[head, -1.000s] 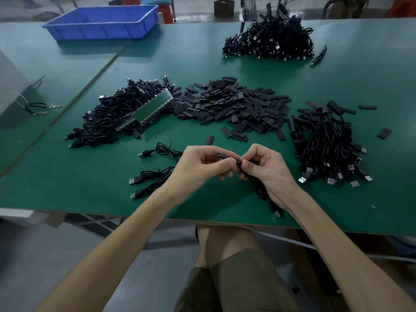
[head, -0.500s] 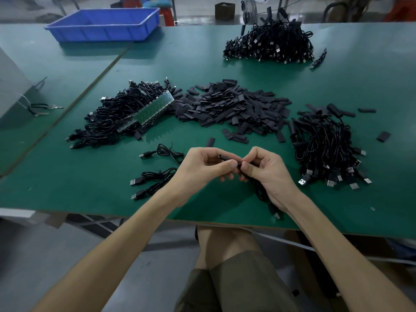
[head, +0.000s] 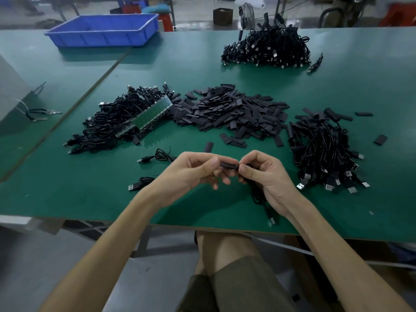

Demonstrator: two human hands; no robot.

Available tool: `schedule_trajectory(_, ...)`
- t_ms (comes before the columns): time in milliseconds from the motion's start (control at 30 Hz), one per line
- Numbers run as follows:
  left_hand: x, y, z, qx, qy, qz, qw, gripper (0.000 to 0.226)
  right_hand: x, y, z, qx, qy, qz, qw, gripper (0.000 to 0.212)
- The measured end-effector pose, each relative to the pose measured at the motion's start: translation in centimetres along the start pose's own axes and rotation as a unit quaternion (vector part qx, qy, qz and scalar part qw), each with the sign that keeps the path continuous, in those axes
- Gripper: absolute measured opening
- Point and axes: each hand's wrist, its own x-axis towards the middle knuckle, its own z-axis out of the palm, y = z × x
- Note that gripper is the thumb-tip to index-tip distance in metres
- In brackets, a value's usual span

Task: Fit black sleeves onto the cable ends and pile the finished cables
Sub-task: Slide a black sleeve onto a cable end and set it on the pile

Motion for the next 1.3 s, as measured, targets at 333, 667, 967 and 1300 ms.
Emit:
schedule_trajectory(333, -0.1, -1.1, 0.2, -0.057, 0.036, 0.007, 0.998, 0.033, 0.1, 0.0, 0.2, -0.006, -0.009, 0.007, 1.000, 0.016)
schedule_trajectory(667, 1.1, -0.8, 1.4, -0.097, 0.106, 0.002, 0.990, 0.044, 0.3, 0.5, -0.1, 0.027, 0.048, -0.015, 0.998, 0.013)
schedule_trajectory(967, 4.4, -1.6, 6.1, 0.267, 0.119, -0.064, 0.954, 0.016, 0.5, -0.3, -0.4, 0.131, 0.131, -0.008, 0.983, 0.025)
schedule_trajectory(1300, 7.8, 2.2, 6.5, 0.289, 0.136, -0.004, 0.948, 0.011, 0.9, 0.0, -0.5, 0.178, 0.190, 0.045, 0.964, 0.055)
